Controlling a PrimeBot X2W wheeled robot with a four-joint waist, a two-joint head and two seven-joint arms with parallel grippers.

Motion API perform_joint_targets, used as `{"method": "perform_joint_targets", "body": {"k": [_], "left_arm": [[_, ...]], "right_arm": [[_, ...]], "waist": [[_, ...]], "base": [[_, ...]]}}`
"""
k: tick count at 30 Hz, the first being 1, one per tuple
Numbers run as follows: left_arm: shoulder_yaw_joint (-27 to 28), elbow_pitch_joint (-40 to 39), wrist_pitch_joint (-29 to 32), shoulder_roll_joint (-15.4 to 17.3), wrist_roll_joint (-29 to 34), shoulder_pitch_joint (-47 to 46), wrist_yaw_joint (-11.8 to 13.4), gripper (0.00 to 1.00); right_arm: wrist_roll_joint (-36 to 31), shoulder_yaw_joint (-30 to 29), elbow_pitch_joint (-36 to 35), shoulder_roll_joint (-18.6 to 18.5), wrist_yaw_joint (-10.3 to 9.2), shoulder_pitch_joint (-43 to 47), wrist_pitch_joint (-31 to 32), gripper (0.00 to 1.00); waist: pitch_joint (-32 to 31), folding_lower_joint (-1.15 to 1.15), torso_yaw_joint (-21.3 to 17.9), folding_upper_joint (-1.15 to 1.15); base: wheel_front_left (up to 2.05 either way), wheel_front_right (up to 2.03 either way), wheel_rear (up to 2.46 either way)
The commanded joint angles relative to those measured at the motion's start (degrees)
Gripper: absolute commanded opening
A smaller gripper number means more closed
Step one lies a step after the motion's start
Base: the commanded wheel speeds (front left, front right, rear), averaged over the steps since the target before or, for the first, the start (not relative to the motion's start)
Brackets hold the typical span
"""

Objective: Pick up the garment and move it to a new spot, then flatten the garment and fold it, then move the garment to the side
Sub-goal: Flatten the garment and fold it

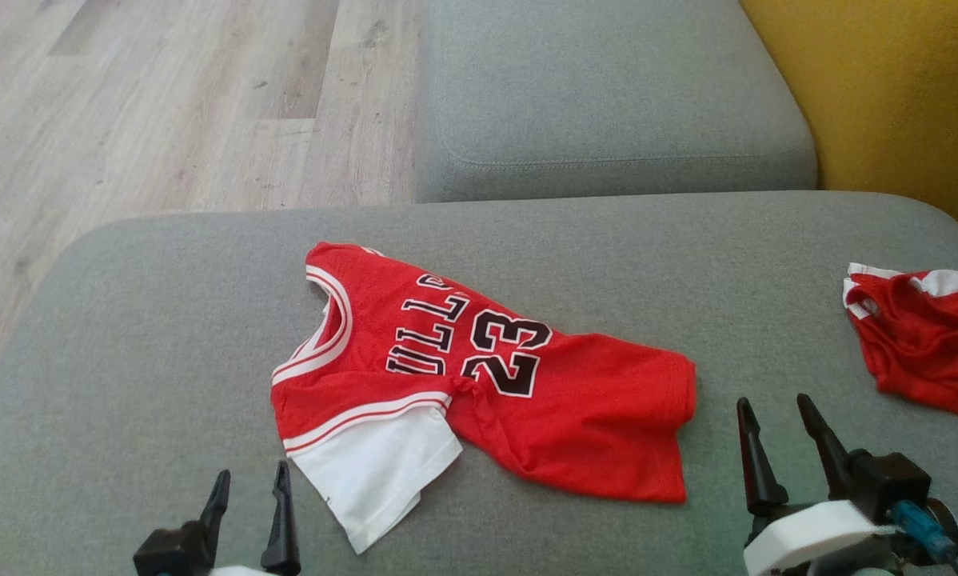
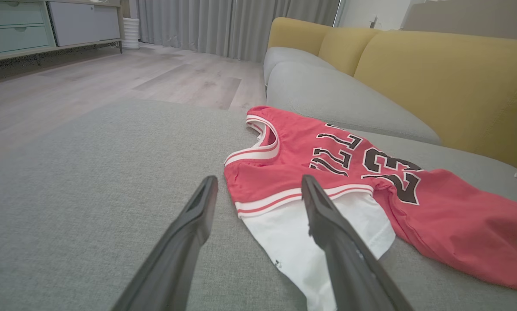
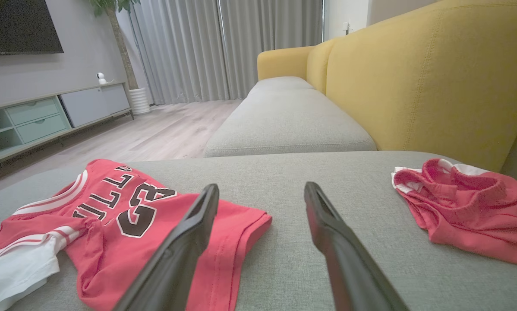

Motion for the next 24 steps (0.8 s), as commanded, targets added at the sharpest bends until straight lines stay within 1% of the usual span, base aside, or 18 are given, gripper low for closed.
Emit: {"method": "perform_joint_targets", "body": {"k": [1, 7, 16, 19, 20, 24], "left_arm": [[2.6, -1.2, -0.2, 1.4, -0.1, -3.2, -0.1, 1.00], [2.4, -1.6, -0.1, 1.5, 0.1, -4.0, -0.1, 1.00], [1.4, -2.4, 0.6, 1.2, 0.4, -3.7, 0.7, 1.00], [0.0, -1.5, 2.9, 0.1, -0.8, -2.7, 0.2, 1.00], [-1.0, -0.2, 4.5, -1.2, -2.1, -2.2, -0.5, 1.00], [-2.4, 3.6, 7.0, -3.9, -4.5, -2.5, -2.5, 1.00]], "right_arm": [[0.5, 1.6, -1.6, -0.4, 0.37, -1.4, 0.1, 1.00], [0.7, 2.4, -1.5, -0.4, 0.37, -1.1, 1.0, 1.00], [1.1, 3.1, -1.2, -0.4, 0.37, -0.6, 2.3, 1.00], [1.2, 3.8, -0.3, -0.4, 0.37, 0.0, 3.3, 1.00], [1.6, 4.4, 0.3, -0.4, 0.37, 0.4, 3.6, 1.00], [2.2, 5.6, 1.4, -0.4, 0.37, 0.3, 4.0, 1.00]], "waist": [[0.0, 0.00, 0.1, 0.00], [-0.1, 0.00, 0.4, 0.00], [0.6, 0.00, 0.3, 0.00], [1.4, 0.00, 0.2, 0.00], [2.1, 0.00, 0.0, 0.00], [3.5, 0.00, -0.8, 0.00]], "base": [[0.00, 0.00, 0.00], [0.00, 0.00, 0.00], [0.00, 0.00, 0.00], [0.00, 0.00, 0.00], [0.00, 0.00, 0.00], [0.00, 0.00, 0.00]]}}
